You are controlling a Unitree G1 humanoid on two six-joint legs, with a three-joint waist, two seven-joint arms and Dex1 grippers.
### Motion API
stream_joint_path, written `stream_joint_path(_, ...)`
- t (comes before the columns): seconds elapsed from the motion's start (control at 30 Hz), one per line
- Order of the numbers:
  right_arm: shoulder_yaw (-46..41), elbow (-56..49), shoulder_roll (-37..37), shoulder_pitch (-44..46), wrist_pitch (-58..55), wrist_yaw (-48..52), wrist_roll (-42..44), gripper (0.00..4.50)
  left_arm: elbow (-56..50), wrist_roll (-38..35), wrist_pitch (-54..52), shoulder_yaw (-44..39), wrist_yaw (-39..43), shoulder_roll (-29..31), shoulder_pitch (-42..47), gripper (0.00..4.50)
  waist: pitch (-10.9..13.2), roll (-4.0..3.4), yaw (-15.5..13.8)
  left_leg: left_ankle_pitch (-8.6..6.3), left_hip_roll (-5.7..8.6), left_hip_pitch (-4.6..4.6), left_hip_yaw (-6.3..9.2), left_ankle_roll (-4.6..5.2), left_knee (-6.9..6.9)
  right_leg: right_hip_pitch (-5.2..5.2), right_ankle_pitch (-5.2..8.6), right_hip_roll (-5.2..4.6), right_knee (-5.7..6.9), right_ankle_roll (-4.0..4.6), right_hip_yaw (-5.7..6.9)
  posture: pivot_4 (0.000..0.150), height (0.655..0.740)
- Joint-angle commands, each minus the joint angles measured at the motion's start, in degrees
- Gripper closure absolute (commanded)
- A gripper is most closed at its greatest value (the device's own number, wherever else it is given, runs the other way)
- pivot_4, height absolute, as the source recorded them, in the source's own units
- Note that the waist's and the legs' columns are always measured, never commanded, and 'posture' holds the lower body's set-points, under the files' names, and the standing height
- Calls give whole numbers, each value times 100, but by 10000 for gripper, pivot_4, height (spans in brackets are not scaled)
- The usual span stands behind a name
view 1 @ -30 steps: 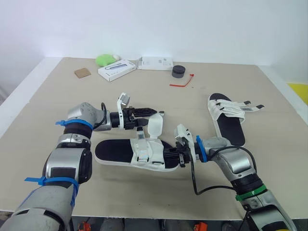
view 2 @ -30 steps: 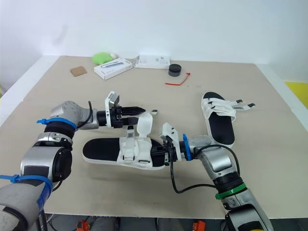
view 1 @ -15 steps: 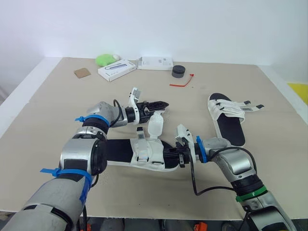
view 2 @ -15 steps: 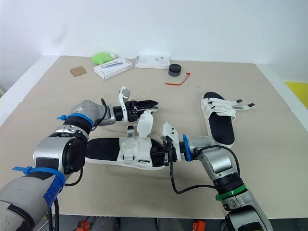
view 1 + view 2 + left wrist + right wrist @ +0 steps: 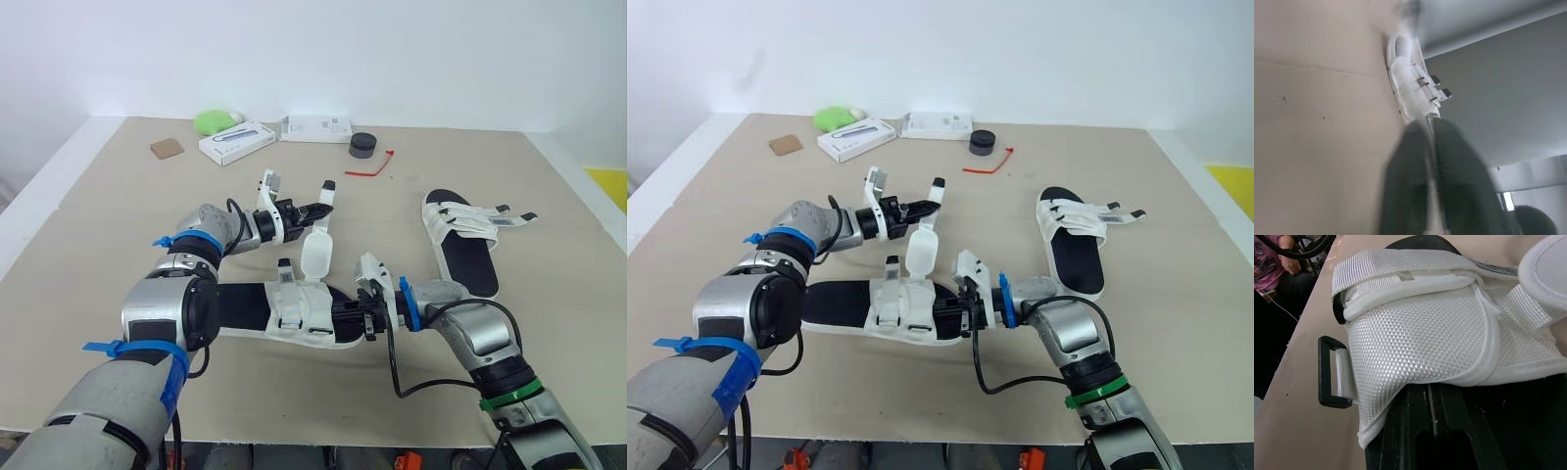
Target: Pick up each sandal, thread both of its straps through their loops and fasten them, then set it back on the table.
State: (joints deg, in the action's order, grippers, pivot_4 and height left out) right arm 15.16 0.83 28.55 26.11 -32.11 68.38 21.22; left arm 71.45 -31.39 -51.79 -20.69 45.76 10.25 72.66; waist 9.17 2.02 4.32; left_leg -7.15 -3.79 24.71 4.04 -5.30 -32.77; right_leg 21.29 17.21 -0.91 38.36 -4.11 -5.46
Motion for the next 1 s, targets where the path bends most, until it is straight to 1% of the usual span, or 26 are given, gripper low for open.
stream_joint_path(0.03, 235, 252, -18, -157, -151, -115, -183, 45000, -248, 35, -95, 5, 335, 121, 129, 44470, 0, 0, 2, 0, 0, 0, 0, 0, 0, 0, 0, 0, 0, 0, 0, 1500, 7400)
stream_joint_path(0.13, 242, 263, -19, -144, -151, -105, -186, 45000, -451, 38, -176, 54, 598, 175, 144, 44470, 0, 0, 3, 0, 0, 0, 0, 0, 1, 0, 0, 0, 0, 0, 0, 1500, 7400)
stream_joint_path(0.2, 250, 257, -17, -145, -148, -95, -185, 45000, -918, 32, -126, 225, 1046, 228, 83, 44470, 1, -1, 5, 1, 0, 0, 0, -1, 1, 1, 0, 0, 1, 0, 0, 1500, 7400)
stream_joint_path(0.27, 259, 245, -17, -161, -148, -91, -184, 45000, -1906, -29, -235, 614, 1657, 321, -183, 44470, 3, -3, 9, 2, 0, 0, 0, -3, 1, 0, 0, 0, 1, 1, 0, 1500, 7400)
stream_joint_path(0.33, 266, 228, -11, -183, -147, -87, -184, 45000, -3106, -84, -228, 1059, 2079, 424, -638, 44470, 8, -13, 16, 3, 0, -1, 0, -6, 4, 0, -1, 0, 3, 2, -4, 1500, 7400)
stream_joint_path(0.4, 274, 219, -14, -198, -146, -88, -185, 45000, -4585, -35, 486, 1396, 2414, 497, -1379, 44470, 8, -15, 21, 5, -2, -5, -3, -9, 11, -1, -3, 0, 5, 5, -12, 1500, 7400)
stream_joint_path(0.43, 275, 219, -18, -204, -145, -88, -184, 45000, -5252, 32, 1038, 1546, 2681, 535, -1769, 44470, 7, -18, 30, 6, -2, -5, -3, -10, 11, -2, -3, 0, 7, 6, -10, 1500, 7400)
stream_joint_path(0.47, 280, 220, -20, -207, -146, -86, -180, 45000, -5691, 57, 1407, 1651, 2832, 569, -2039, 44470, 7, -19, 26, 5, -2, -11, -10, -13, 16, 2, -3, 1, 7, 7, -23, 1500, 7400)
stream_joint_path(0.5, 289, 220, -23, -206, -149, -79, -181, 45000, -6218, 165, 2063, 1831, 3235, 683, -2451, 44470, 6, -19, 8, 6, -2, -12, -11, -16, 18, -6, -6, 0, 9, 15, -21, 1500, 7400)
stream_joint_path(0.57, 297, 221, -25, -208, -152, -66, -182, 45000, -6828, 383, 3067, 2126, 3740, 878, -3013, 44470, 6, -19, 1, 11, -2, -16, -10, -29, 20, -7, -5, 0, 10, 17, -20, 1500, 7400)
stream_joint_path(0.63, 299, 230, -25, -209, -150, -53, -181, 45000, -7064, 580, 3845, 2337, 4008, 999, -3319, 44470, 5, -19, -13, 12, -2, -22, -10, -28, 19, -11, -2, 0, 10, 11, -18, 1500, 7400)
stream_joint_path(0.7, 323, 247, -33, -197, -146, -32, -186, 45000, -7057, 790, 4776, 2503, 4302, 1079, -3532, 44470, 5, -18, -20, 15, -2, -24, -10, -24, 14, -14, -4, -1, 9, 8, -19, 1500, 7400)
stream_joint_path(0.8, 363, 258, -45, -158, -169, -2, -189, 45000, -6646, 1156, 6471, 2732, 4616, 1147, -3681, 44470, 4, -18, -18, 17, -2, -24, -15, -22, 8, -13, 0, -1, 9, 18, -25, 1500, 7400)
stream_joint_path(0.83, 367, 255, -41, -148, -178, 10, -185, 45000, -6474, 1245, 6842, 2781, 4658, 1164, -3678, 44470, 4, -18, -18, 16, -2, -24, -17, -22, 8, -13, 1, -1, 8, 18, -28, 1500, 7400)
stream_joint_path(0.9, 373, 256, -26, -137, -186, 27, -189, 45000, -6238, 1229, 7263, 2943, 4674, 1303, -3704, 39115, 3, -19, -12, 16, -2, -24, -17, -21, 8, -12, -3, -1, 8, 11, -28, 1500, 7400)
stream_joint_path(0.93, 368, 249, -12, -139, -192, 39, -183, 45000, -6221, 1155, 7225, 3042, 4674, 1411, -3727, 36543, 3, -19, -6, 15, -2, -23, -17, -19, 9, -10, -4, 0, 8, 8, -29, 1500, 7400)
stream_joint_path(1.0, 360, 233, 12, -144, -207, 54, -170, 45000, -6214, 1073, 7343, 3231, 4674, 1609, -3774, 26688, 3, -19, -1, 11, -2, -22, -17, -13, 9, -9, -2, 1, 8, 8, -30, 1500, 7400)
